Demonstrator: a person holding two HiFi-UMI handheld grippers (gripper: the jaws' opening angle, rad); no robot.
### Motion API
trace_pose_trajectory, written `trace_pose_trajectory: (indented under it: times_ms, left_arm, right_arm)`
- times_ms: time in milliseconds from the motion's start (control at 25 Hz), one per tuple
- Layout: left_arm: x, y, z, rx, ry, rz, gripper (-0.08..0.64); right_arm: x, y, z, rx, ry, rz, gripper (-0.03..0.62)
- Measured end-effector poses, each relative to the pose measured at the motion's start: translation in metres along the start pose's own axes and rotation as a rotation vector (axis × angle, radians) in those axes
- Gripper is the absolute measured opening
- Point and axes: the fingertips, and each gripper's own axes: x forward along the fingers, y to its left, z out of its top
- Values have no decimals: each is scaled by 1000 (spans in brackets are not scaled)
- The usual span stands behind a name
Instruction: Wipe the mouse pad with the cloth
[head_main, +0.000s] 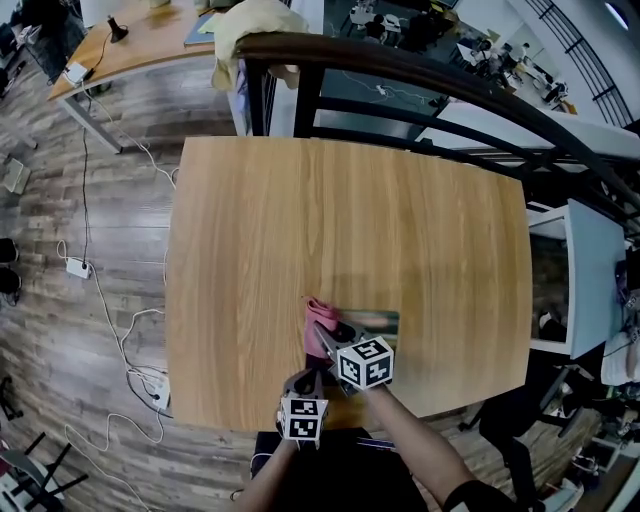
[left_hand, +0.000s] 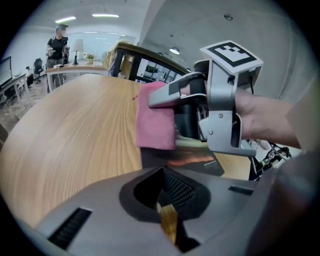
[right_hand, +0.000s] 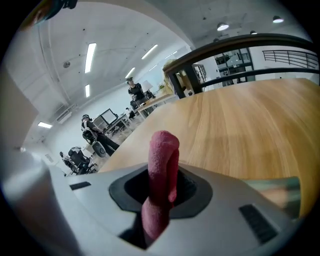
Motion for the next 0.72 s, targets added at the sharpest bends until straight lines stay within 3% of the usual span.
trace_pose_trajectory:
  times_ms: [400,720]
  left_arm:
    - [6,5,-9,-53,38,-4,23]
    - [4,9,-6,-86,22,19,23]
  right_arm:
    - [22,-21,-25,31,126,-67,87]
    - [10,-46,-26,38,155,-110,88]
